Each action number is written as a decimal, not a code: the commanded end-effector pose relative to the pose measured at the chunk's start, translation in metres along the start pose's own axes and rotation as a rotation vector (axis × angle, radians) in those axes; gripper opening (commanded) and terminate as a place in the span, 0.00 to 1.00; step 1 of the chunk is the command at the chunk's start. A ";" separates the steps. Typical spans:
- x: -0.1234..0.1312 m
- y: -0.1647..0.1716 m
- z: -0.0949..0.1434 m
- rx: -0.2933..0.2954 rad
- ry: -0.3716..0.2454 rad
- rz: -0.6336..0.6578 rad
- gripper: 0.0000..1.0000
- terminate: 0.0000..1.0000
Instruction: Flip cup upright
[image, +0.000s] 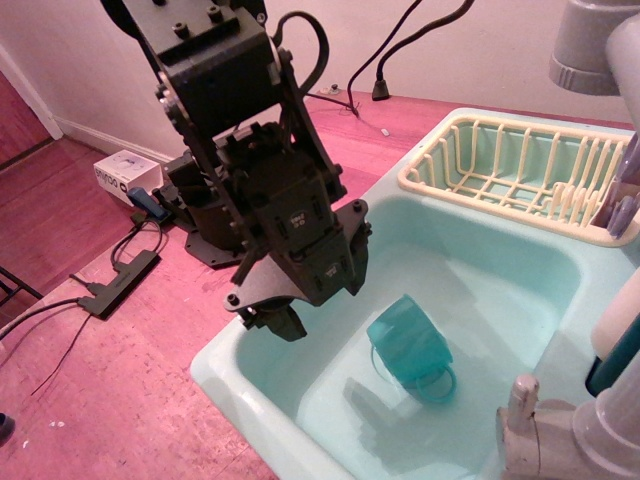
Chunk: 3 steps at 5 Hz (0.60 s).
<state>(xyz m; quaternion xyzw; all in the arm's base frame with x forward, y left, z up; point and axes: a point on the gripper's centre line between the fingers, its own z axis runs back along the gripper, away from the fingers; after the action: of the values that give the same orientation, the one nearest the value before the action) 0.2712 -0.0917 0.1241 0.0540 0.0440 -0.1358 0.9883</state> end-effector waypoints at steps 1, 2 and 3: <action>0.000 0.000 0.000 0.000 0.000 0.000 1.00 0.00; 0.015 0.023 0.012 0.038 -0.065 -0.020 1.00 0.00; 0.036 0.052 0.026 0.088 -0.111 -0.056 1.00 0.00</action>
<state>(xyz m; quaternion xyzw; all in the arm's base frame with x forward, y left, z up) 0.3280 -0.0509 0.1406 0.0945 -0.0027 -0.1690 0.9811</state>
